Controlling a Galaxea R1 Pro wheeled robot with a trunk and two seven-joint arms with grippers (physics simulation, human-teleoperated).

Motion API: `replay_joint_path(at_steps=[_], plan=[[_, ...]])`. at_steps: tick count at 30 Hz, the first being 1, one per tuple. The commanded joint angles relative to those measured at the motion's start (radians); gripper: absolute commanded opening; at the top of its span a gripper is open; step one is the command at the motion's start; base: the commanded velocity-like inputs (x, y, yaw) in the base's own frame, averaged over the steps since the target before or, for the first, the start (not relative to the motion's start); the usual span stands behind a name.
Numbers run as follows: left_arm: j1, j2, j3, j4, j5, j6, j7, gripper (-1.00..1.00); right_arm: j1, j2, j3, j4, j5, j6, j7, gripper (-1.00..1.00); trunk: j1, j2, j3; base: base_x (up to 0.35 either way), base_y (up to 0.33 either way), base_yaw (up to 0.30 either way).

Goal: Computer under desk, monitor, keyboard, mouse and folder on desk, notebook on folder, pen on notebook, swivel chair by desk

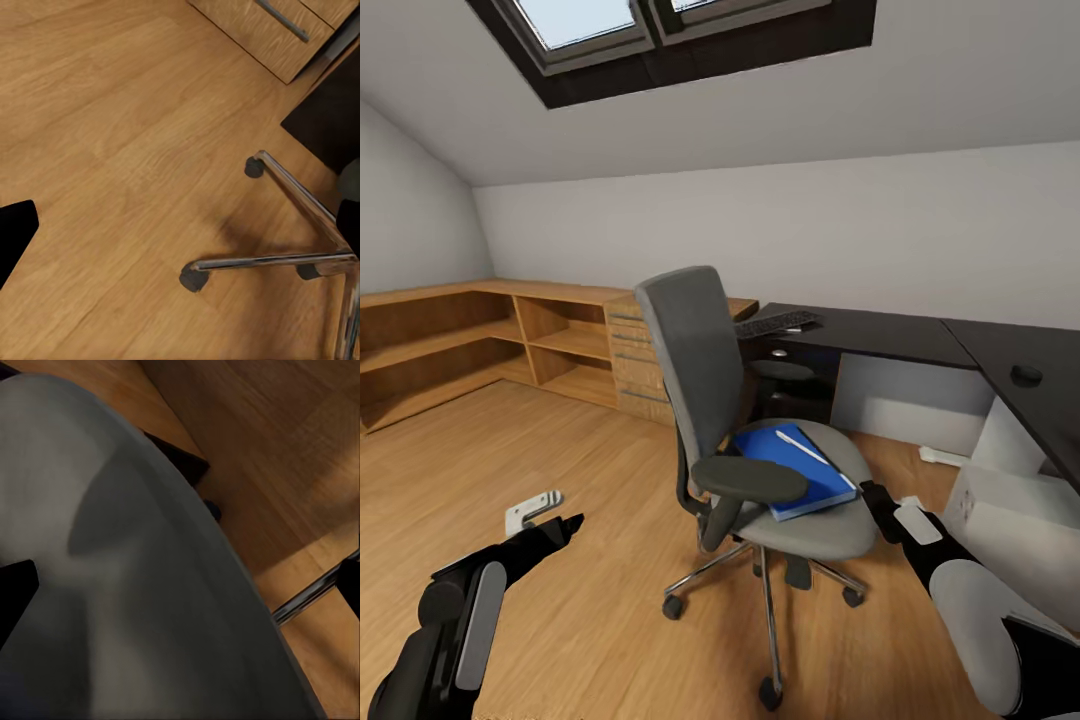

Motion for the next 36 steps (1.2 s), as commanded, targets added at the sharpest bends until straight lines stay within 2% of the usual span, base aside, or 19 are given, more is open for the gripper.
replay_joint_path(at_steps=[1, 19, 22, 24, 25, 36], plan=[[-0.001, -0.001, 0.002, -0.001, 0.007, 0.005, 0.003, 1.00, 0.001, 0.000, 0.002, 0.050, -0.012, 0.004, -0.006, 1.00, 0.000, 0.000, -0.001, 0.000, 0.000, 0.073], [-0.001, -0.003, 0.000, -0.001, 0.007, 0.006, 0.001, 1.00, 0.001, -0.008, 0.002, 0.043, -0.011, 0.003, -0.002, 1.00, 0.000, 0.000, -0.001, 0.000, 0.000, 0.007], [-0.001, -0.003, 0.001, -0.001, 0.007, 0.007, 0.001, 1.00, 0.001, -0.035, 0.001, 0.044, -0.013, 0.003, -0.003, 1.00, 0.000, 0.000, -0.001, 0.000, 0.000, 0.000], [-0.001, -0.003, 0.001, -0.001, 0.007, 0.007, 0.000, 1.00, 0.001, -0.043, 0.001, 0.044, -0.013, 0.003, -0.004, 1.00, 0.000, 0.000, -0.001, 0.000, 0.000, 0.000], [-0.001, -0.003, 0.000, -0.001, 0.007, 0.007, 0.001, 1.00, 0.001, -0.075, -0.001, 0.044, -0.015, 0.003, -0.003, 1.00, 0.000, 0.000, -0.001, 0.000, 0.000, 0.000], [-0.001, -0.003, 0.000, -0.001, 0.007, 0.006, 0.000, 1.00, 0.001, -0.084, -0.007, 0.044, -0.015, 0.005, -0.003, 1.00, 0.000, 0.000, -0.001, 0.002, 0.000, 0.000]])
